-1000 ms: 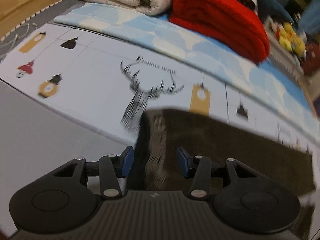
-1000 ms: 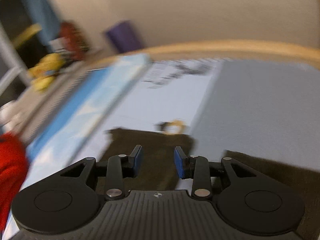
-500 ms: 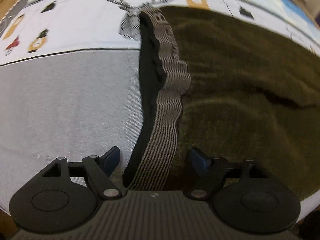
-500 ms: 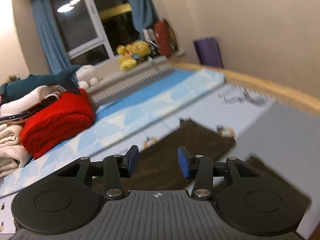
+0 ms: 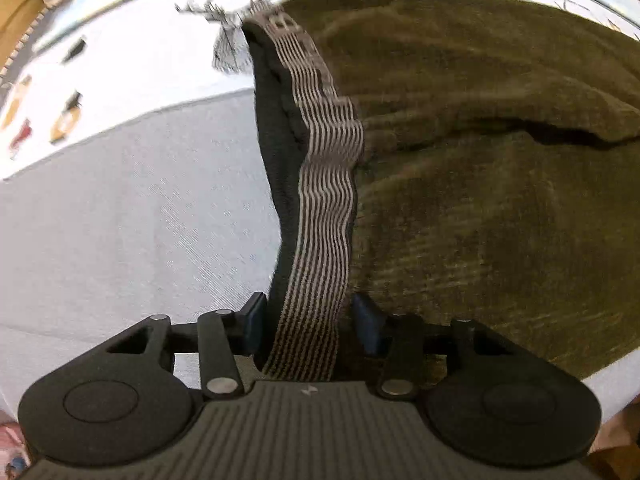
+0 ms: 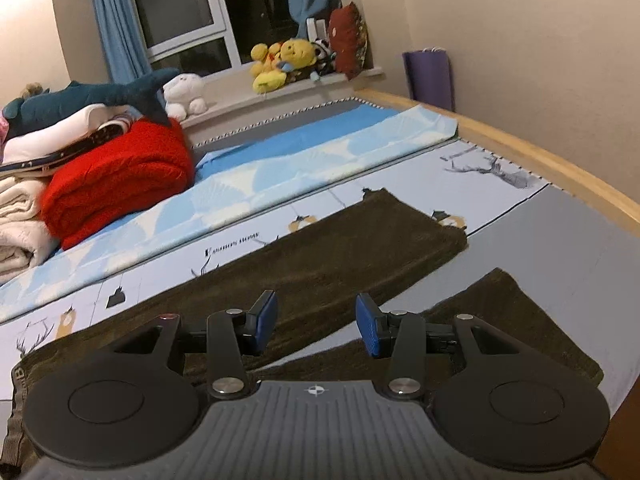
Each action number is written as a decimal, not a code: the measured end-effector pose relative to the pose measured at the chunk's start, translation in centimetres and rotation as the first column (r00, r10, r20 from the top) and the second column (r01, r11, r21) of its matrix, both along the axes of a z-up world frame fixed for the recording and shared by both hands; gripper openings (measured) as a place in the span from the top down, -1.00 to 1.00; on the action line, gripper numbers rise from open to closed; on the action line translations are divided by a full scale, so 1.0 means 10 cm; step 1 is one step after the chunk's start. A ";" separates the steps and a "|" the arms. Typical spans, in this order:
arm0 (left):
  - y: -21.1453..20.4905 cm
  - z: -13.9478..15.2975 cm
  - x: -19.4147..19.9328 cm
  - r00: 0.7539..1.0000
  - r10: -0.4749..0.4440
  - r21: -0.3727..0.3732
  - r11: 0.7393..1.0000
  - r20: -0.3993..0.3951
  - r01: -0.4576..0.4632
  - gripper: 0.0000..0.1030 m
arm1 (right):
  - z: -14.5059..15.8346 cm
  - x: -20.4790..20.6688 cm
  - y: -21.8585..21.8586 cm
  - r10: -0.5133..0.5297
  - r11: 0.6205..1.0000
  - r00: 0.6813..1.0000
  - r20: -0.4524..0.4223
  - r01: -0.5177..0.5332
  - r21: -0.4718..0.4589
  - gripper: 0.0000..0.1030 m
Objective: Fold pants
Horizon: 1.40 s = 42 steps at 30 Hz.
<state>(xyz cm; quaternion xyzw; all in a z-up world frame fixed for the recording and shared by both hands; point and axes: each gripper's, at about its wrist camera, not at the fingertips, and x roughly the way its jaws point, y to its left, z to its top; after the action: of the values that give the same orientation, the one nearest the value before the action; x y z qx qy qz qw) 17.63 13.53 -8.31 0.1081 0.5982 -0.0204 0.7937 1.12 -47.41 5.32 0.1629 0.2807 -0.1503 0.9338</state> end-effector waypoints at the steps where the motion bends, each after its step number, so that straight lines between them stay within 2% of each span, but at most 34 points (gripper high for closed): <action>1: -0.04 0.08 -0.01 0.999 0.001 0.028 1.000 0.044 -0.002 -0.05 | -0.01 0.01 0.00 0.005 1.000 1.000 -0.003 -0.005 -0.012 0.12; 3: -0.13 0.29 -0.07 0.990 -0.010 0.041 0.999 0.138 0.004 -0.07 | -0.03 0.04 0.00 0.015 0.999 1.000 -0.015 -0.015 -0.028 0.12; 4: -0.17 0.37 -0.09 0.986 -0.014 0.007 1.000 0.165 0.013 -0.07 | -0.05 0.06 -0.01 0.018 0.999 1.000 -0.022 -0.018 -0.029 0.12; 6: -0.27 0.41 -0.15 0.986 -0.041 -0.071 0.996 0.164 0.053 -0.07 | -0.07 0.11 -0.02 0.022 1.000 0.999 -0.030 -0.022 -0.016 0.12; 8: -0.39 0.25 -0.20 0.990 -0.112 -0.073 0.990 0.084 0.118 -0.07 | -0.08 0.13 -0.04 0.020 1.000 0.999 -0.030 -0.020 0.008 0.12; 9: -0.42 0.07 -0.21 0.991 -0.132 -0.024 0.991 -0.007 0.132 -0.07 | -0.08 0.14 -0.04 0.016 1.000 1.000 -0.027 -0.015 0.027 0.12; 10: -0.44 -0.12 -0.23 0.985 -0.144 0.056 0.987 -0.096 0.150 -0.05 | -0.08 0.14 -0.04 0.012 0.999 1.000 -0.025 -0.011 0.044 0.11; 11: -0.47 -0.22 -0.28 0.974 -0.190 0.119 0.972 -0.124 0.205 -0.05 | -0.08 0.14 -0.04 0.013 0.998 1.000 -0.023 -0.011 0.059 0.11; 12: -0.51 -0.20 -0.31 0.971 -0.210 0.135 0.965 -0.116 0.225 -0.05 | -0.09 0.14 -0.03 0.017 0.997 1.000 -0.022 -0.016 0.069 0.11; 13: -0.51 -0.17 -0.29 0.977 -0.182 0.133 0.971 -0.113 0.197 -0.05 | -0.08 0.15 -0.01 0.026 0.997 0.999 -0.021 -0.024 0.072 0.11; 15: -0.56 -0.02 -0.31 0.985 -0.158 0.135 0.977 -0.064 0.165 -0.05 | -0.07 0.16 0.04 0.043 0.998 0.999 -0.017 -0.042 0.056 0.11; 17: -0.64 0.19 -0.32 0.991 -0.133 0.117 0.985 0.019 0.130 -0.09 | -0.04 0.18 0.08 0.055 0.998 0.998 -0.013 -0.055 0.034 0.11; 21: -0.78 0.66 -0.27 0.989 -0.031 -0.017 0.999 0.144 0.034 -0.21 | -0.03 0.20 0.11 0.058 0.998 0.998 -0.014 -0.057 0.026 0.11; 24: -1.02 0.92 -0.24 0.968 -0.022 -0.052 0.998 0.251 0.036 -0.53 | -0.04 0.22 0.13 0.050 0.998 0.998 -0.026 -0.049 0.031 0.11; 26: -1.16 0.98 -0.23 0.949 -0.007 -0.105 0.994 0.315 0.043 -0.57 | -0.05 0.23 0.15 0.054 0.998 0.998 -0.033 -0.053 0.026 0.11; 28: -1.27 0.96 -0.23 0.944 0.000 -0.142 0.989 0.331 0.050 -0.57 | -0.05 0.24 0.18 0.062 0.998 0.997 -0.039 -0.062 0.008 0.11; 29: -1.35 0.97 -0.21 0.941 -0.005 -0.132 0.990 0.338 0.053 -0.57 | -0.05 0.24 0.20 0.069 0.998 0.997 -0.041 -0.069 -0.006 0.11; 32: -1.52 1.04 -0.14 0.902 -0.035 -0.081 0.994 0.431 0.077 -0.60 | -0.05 0.25 0.22 0.088 0.994 0.995 -0.041 -0.090 -0.061 0.12; 33: -1.55 1.04 -0.11 0.897 -0.032 -0.081 0.994 0.440 0.075 -0.60 | -0.05 0.25 0.24 0.090 0.992 0.995 -0.038 -0.094 -0.089 0.12; 38: -1.56 0.98 0.03 0.919 -0.025 -0.130 0.988 0.392 0.083 -0.60 | -0.06 0.27 0.25 0.092 0.978 0.995 -0.046 -0.099 -0.185 0.13; 42: -1.59 0.84 0.07 0.927 -0.072 -0.068 0.992 0.368 0.104 -0.60 | -0.09 0.31 0.18 0.086 0.977 0.994 -0.071 -0.099 -0.189 0.12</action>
<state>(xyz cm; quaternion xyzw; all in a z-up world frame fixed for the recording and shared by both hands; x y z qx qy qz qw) 18.34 -2.32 0.09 0.1026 0.4338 -0.0613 0.8931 4.19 -45.60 4.45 0.0538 0.3013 -0.1381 0.9419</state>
